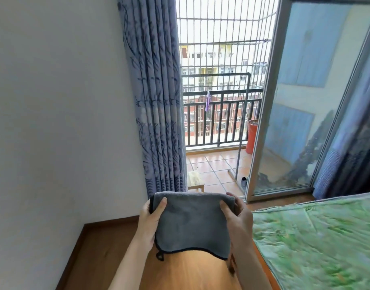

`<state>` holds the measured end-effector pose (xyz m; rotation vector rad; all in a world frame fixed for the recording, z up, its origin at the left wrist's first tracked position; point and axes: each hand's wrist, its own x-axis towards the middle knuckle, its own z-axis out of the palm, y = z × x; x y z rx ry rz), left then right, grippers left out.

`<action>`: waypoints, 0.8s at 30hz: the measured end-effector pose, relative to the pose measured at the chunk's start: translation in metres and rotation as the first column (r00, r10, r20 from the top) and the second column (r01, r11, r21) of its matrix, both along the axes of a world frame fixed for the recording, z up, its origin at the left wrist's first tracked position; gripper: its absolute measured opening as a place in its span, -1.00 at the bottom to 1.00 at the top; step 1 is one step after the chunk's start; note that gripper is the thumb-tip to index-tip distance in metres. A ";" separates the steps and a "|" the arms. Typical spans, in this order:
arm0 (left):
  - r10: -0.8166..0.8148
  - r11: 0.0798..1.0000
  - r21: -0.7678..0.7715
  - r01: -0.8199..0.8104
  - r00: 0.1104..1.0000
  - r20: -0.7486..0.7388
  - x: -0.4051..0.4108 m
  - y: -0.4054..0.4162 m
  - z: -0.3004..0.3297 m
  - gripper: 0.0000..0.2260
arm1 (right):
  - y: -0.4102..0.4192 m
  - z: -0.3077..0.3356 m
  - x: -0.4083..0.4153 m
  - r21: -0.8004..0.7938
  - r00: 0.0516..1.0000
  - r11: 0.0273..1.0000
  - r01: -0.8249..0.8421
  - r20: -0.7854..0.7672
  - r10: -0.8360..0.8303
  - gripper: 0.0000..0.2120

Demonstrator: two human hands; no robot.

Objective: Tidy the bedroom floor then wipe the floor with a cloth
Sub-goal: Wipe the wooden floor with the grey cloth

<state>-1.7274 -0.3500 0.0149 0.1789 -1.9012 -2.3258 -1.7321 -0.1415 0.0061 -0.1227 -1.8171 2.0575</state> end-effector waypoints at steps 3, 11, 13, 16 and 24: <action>0.012 1.000 0.011 -0.012 1.000 0.020 -0.032 0.010 -0.006 -0.71 | 0.008 -0.009 -0.030 -0.017 0.999 0.999 0.036 0.019 -0.035 -0.77; -0.058 0.995 -0.078 0.060 0.998 0.030 -0.143 0.000 -0.009 -0.85 | -0.001 -0.022 -0.111 -0.034 0.988 0.989 0.145 0.061 -0.143 -0.81; -0.119 0.989 -0.084 0.121 0.992 0.037 -0.173 0.001 -0.005 -0.83 | -0.002 -0.013 -0.127 -0.049 0.979 0.979 0.200 0.055 -0.197 -0.80; -0.227 0.968 -0.103 0.230 0.973 0.033 -0.214 0.013 0.006 -0.79 | 0.003 0.002 -0.142 -0.060 0.955 0.953 0.296 0.039 -0.294 -0.81; -0.560 0.808 -0.224 0.545 0.829 -0.003 -0.242 0.118 0.006 -0.82 | 0.054 0.002 -0.092 -0.080 0.732 0.727 0.682 0.071 -0.678 -0.85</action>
